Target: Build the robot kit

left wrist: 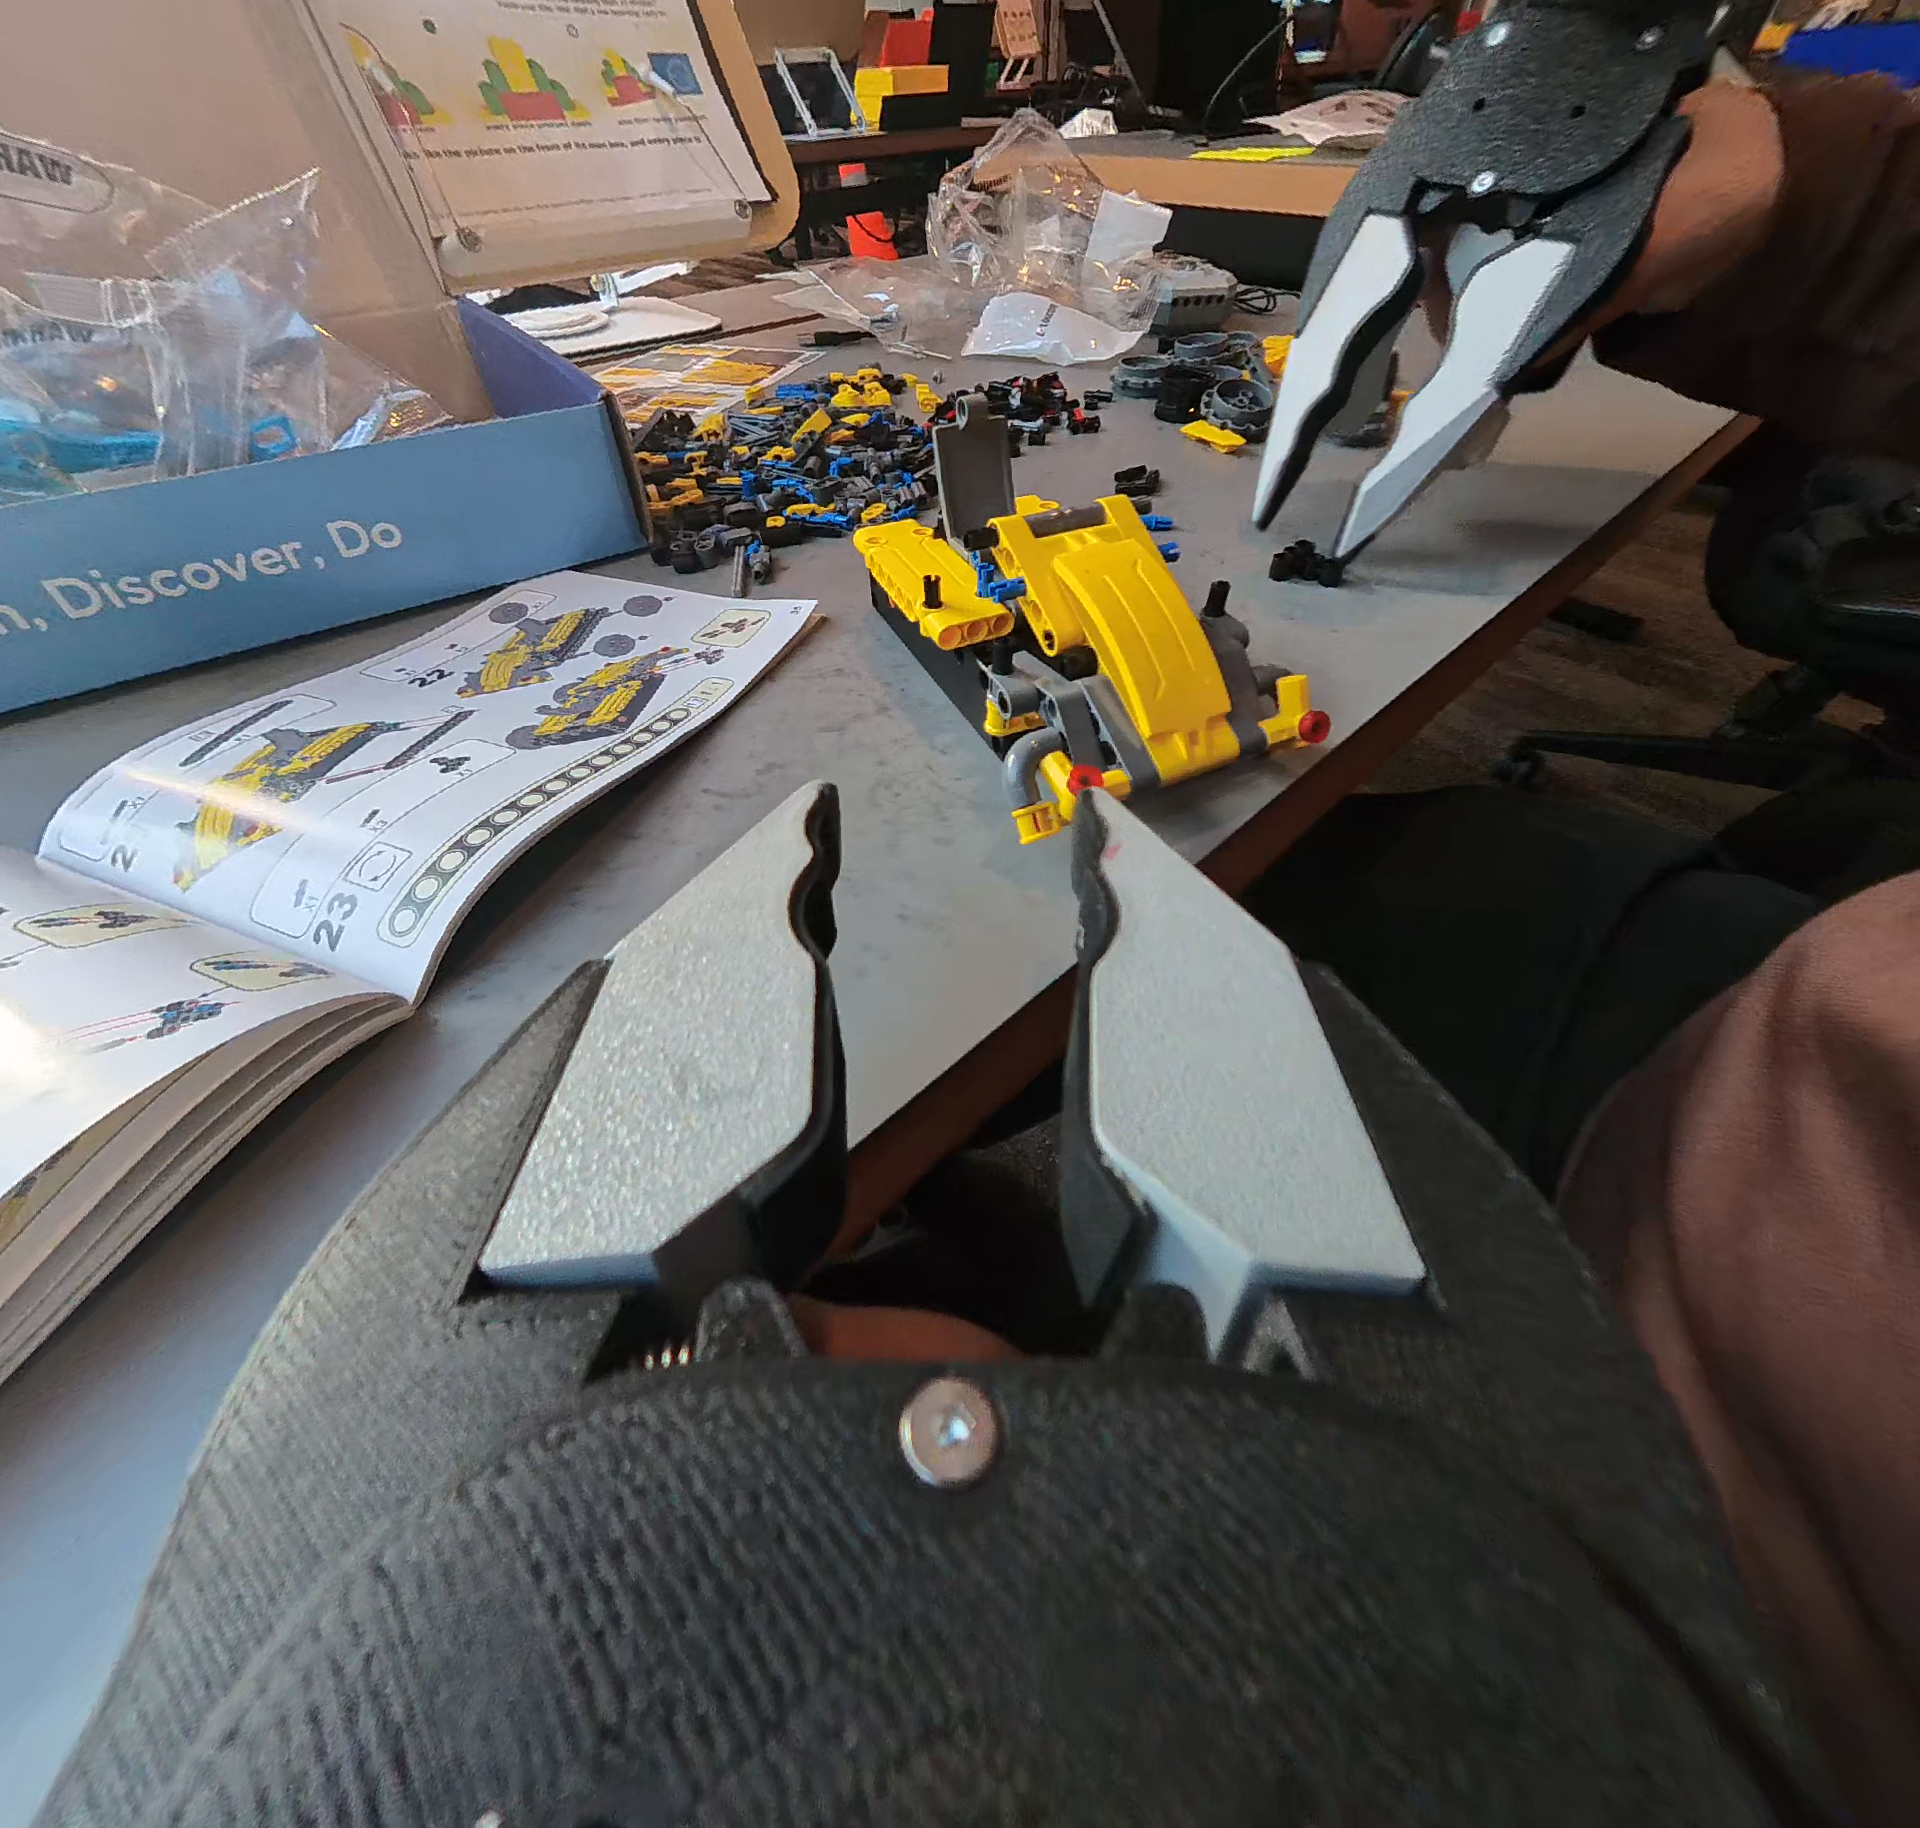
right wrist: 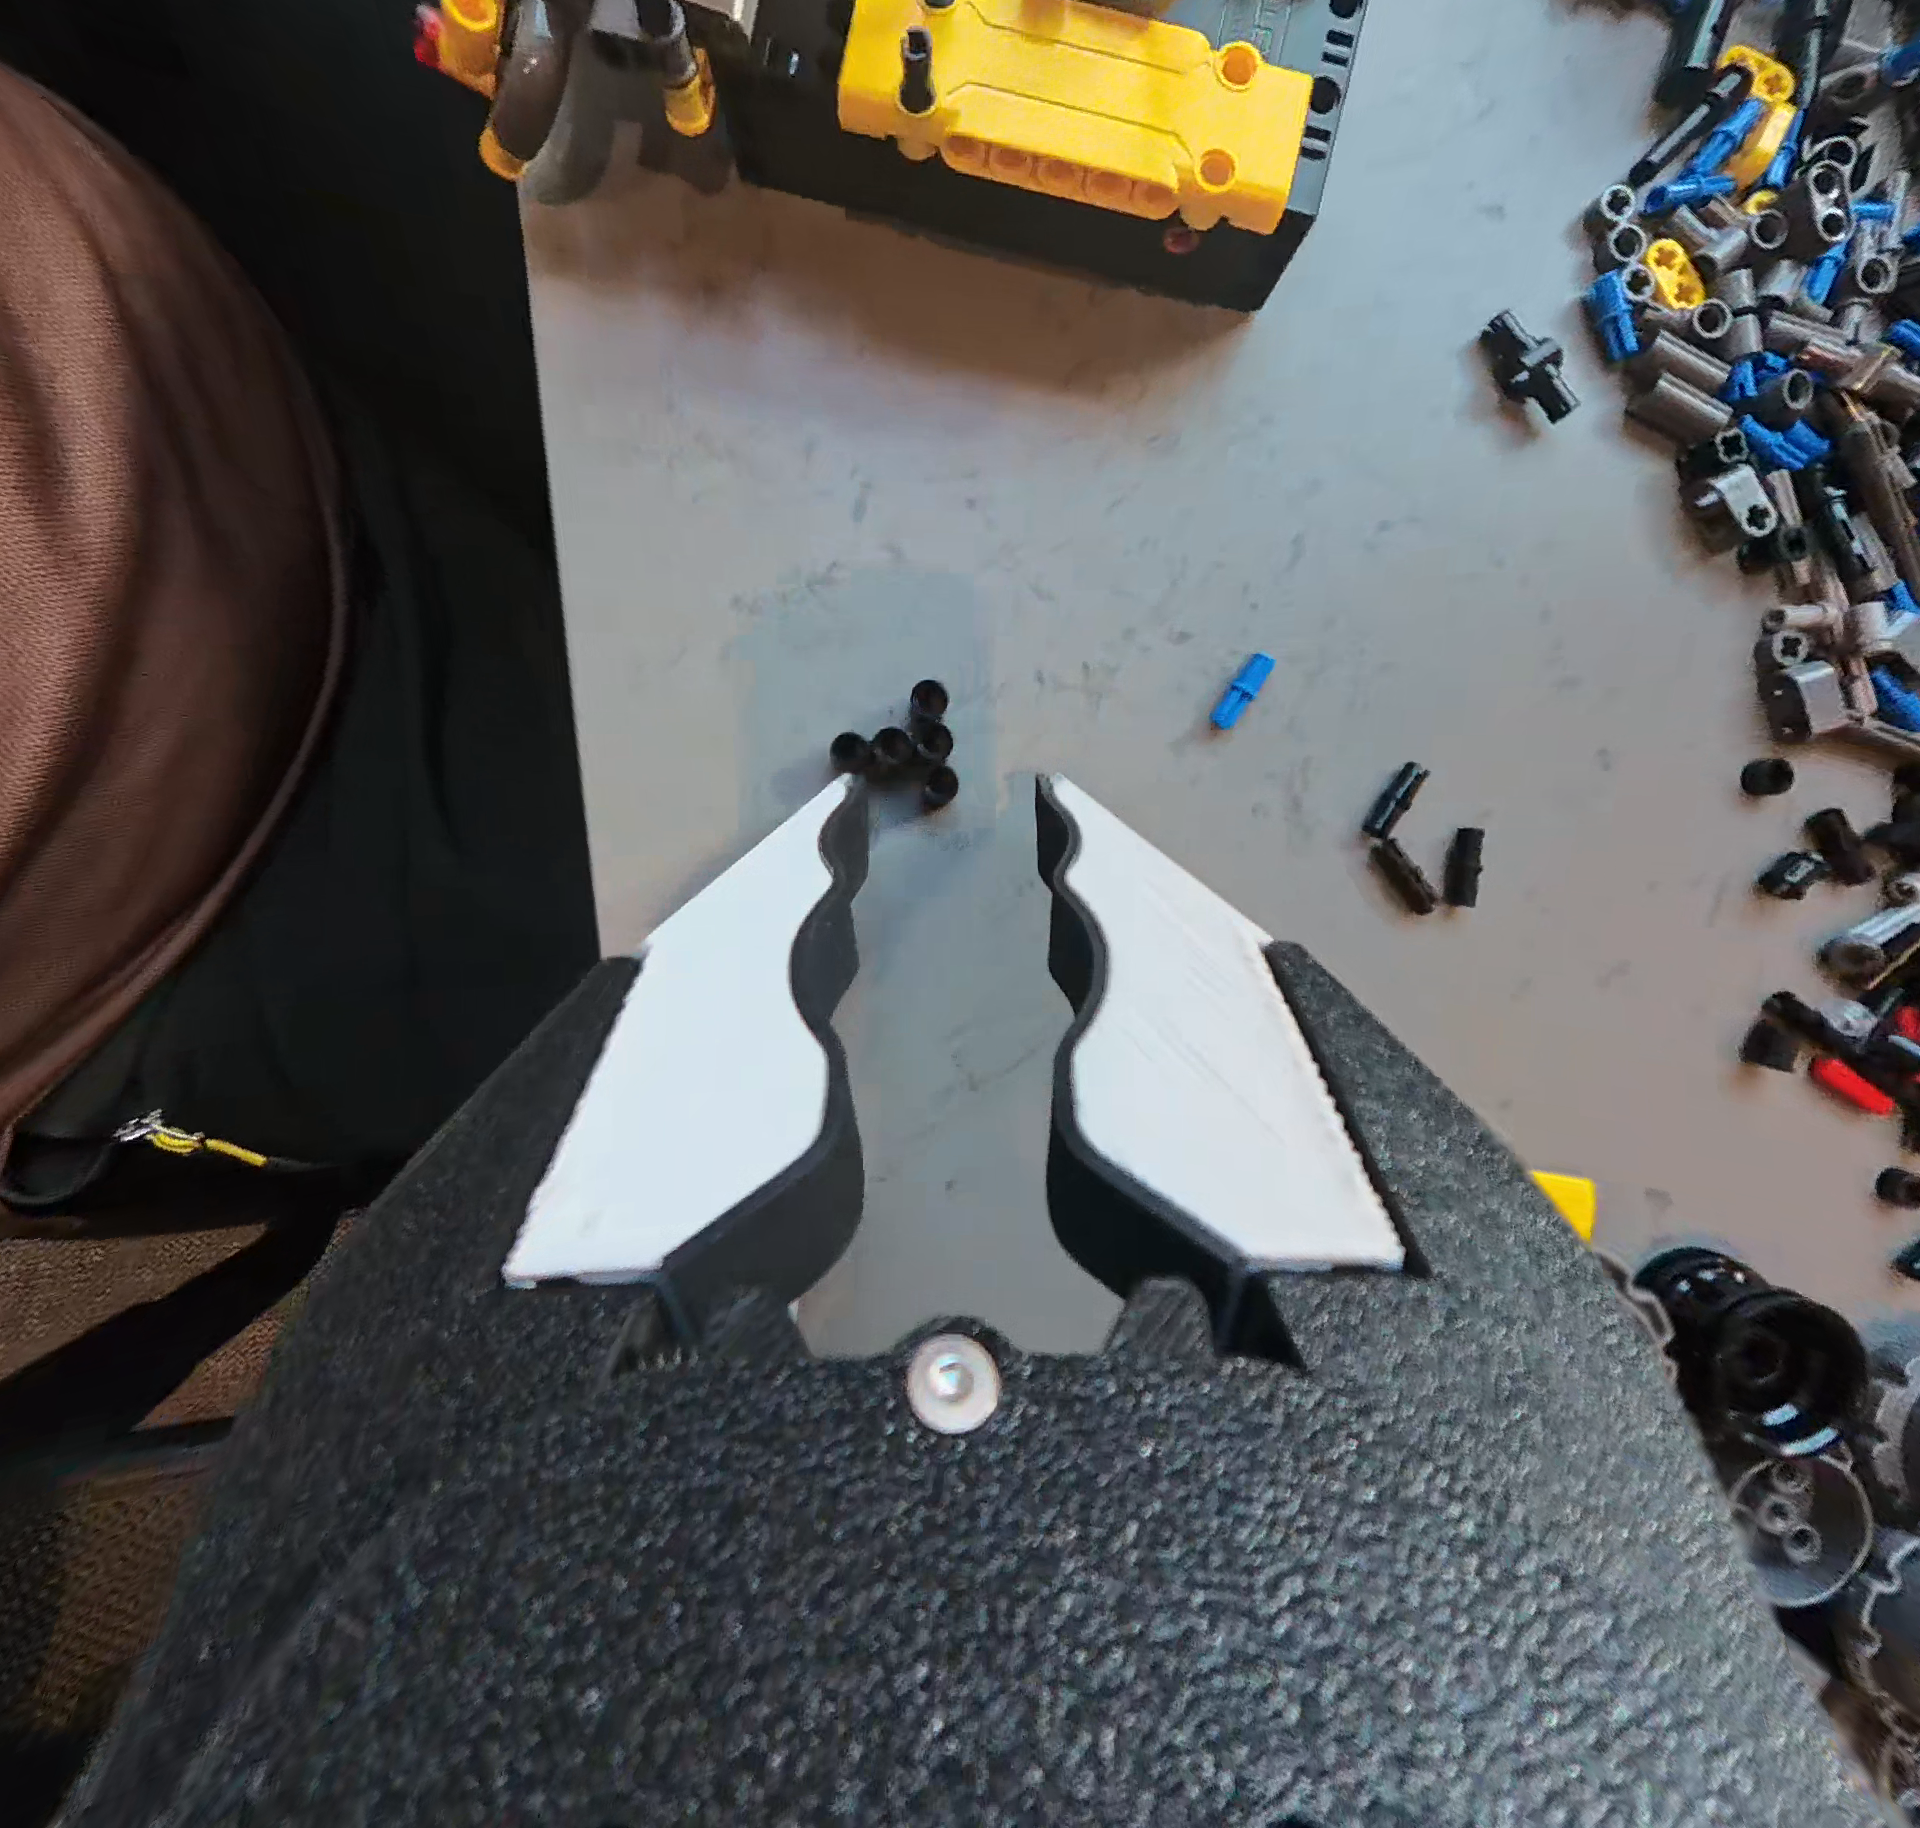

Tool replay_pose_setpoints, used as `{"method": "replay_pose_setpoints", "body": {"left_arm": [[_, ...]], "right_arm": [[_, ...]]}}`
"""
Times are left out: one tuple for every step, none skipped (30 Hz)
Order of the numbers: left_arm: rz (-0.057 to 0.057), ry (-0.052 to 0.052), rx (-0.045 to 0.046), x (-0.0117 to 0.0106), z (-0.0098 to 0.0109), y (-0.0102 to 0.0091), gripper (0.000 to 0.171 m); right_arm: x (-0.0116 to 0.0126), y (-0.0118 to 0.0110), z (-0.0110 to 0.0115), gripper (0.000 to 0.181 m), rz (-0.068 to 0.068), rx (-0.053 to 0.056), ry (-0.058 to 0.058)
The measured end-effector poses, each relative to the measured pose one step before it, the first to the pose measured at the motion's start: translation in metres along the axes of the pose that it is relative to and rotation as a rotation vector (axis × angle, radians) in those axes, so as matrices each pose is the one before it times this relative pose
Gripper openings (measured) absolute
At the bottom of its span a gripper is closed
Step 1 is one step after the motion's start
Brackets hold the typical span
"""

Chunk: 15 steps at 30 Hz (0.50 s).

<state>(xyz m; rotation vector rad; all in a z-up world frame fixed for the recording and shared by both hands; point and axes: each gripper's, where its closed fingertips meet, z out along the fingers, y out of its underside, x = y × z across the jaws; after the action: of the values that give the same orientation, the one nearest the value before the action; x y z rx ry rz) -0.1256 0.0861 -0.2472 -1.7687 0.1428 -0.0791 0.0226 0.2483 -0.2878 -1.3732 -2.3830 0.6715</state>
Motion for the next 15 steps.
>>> {"method": "replay_pose_setpoints", "body": {"left_arm": [[-0.0002,0.0040,0.00267,0.00085,-0.00043,-0.00056,0.043],[-0.0003,0.0036,0.00299,0.00083,-0.00072,-0.00065,0.043],[-0.0009,0.0027,0.00331,0.00058,-0.00082,-0.00066,0.043],[-0.0020,0.0026,0.00434,0.00054,-0.00076,-0.00081,0.043],[-0.0034,0.0025,0.00422,0.00032,-0.00071,-0.00080,0.043],[-0.0043,0.0026,0.00343,0.00026,-0.00047,-0.00065,0.043],[-0.0043,0.0035,0.00248,0.00026,-0.00034,-0.00045,0.043],[-0.0047,0.0040,0.00207,0.00043,-0.00016,-0.00044,0.043],[-0.0049,0.0042,0.00194,0.00056,-0.00004,-0.00034,0.043],[-0.0041,0.0047,0.00147,0.00085,0.00007,-0.00030,0.043],[-0.0019,0.0045,0.00087,0.00095,0.00008,-0.00022,0.043],[0.0009,0.0024,-0.00005,0.00087,0.00008,-0.00010,0.043],[0.0030,0.0005,-0.00095,0.00053,0.00015,0.00010,0.043],[0.0032,-0.0001,-0.00106,0.00037,-0.00007,0.00015,0.043],[0.0020,0.0000,-0.00054,0.00036,0.00005,0.00006,0.043]], "right_arm": [[0.00137,-0.00180,0.00240,0.028,0.0071,-0.0054,-0.0028],[-0.00036,-0.00189,0.00233,0.028,0.0089,-0.0024,-0.0067],[0.00073,-0.00127,0.00230,0.028,0.0102,-0.0043,0.0061],[0.00128,-0.00088,0.00178,0.026,0.0121,-0.0032,0.0142],[0.00005,-0.00195,0.00085,0.026,0.0141,0.0069,0.0092],[0.00075,-0.00246,0.00056,0.024,0.0160,0.0139,0.0147],[0.00079,-0.00155,0.00090,0.023,0.0144,0.0099,0.0151],[-0.00004,-0.00107,0.00139,0.023,0.0109,0.0060,0.0100],[0.00003,-0.00129,0.00139,0.023,0.0118,0.0077,0.0081],[0.00026,-0.00179,0.00112,0.022,0.0162,0.0093,0.0064],[0.00004,-0.00104,0.00095,0.022,0.0149,0.0057,0.0033],[-0.00055,-0.00064,0.00033,0.021,0.0091,0.0042,-0.0003],[0.00009,0.00000,-0.00006,0.021,0.0041,0.0020,0.0043],[0.00054,0.00060,-0.00056,0.021,0.0032,0.0003,0.0054],[0.00027,0.00093,-0.00067,0.021,0.0044,0.0002,0.0018]]}}
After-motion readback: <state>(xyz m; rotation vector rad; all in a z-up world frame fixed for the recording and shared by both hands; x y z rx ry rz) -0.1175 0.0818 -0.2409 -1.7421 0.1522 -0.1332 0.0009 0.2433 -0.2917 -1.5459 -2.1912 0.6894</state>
